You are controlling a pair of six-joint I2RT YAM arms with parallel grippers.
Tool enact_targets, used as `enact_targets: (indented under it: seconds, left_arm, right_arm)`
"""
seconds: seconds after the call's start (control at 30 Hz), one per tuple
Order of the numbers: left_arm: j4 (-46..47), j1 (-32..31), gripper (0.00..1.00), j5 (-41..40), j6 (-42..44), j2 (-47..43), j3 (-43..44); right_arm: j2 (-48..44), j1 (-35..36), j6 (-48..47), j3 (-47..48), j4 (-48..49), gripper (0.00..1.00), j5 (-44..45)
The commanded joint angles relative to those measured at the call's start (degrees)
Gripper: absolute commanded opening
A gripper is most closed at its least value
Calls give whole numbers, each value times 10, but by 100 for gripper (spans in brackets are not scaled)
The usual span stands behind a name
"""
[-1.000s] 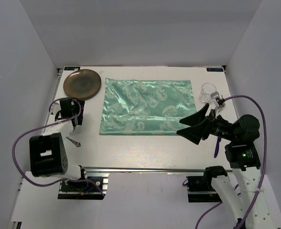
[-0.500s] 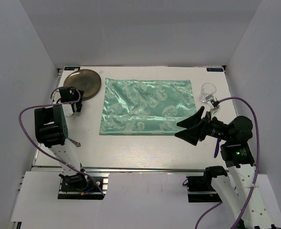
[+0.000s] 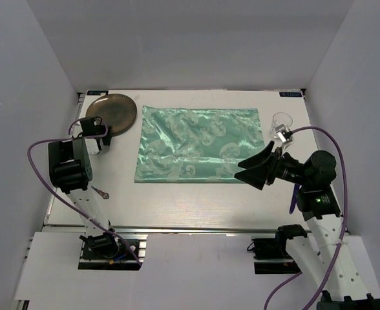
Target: Set the dinner table for one person
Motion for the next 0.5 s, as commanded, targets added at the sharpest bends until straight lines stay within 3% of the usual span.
enact_targets:
  seconds: [0.0,0.13,0.27,0.47]
  left_arm:
    - [-37,4,51,-10,-3,27,-13]
    - [-40,9,46,-12,-4,36,-7]
    - [-37,15,29,-8,-4,43,-9]
    - [-32,26,25,5,-7,58,-9]
  right_arm:
    - [0,3,-5,4,20,89,15]
    - [1,3,-7,3,18,89,23]
    - [3,3,-7,2,17,89,27]
    - [5,3,-8,0,17,89,30]
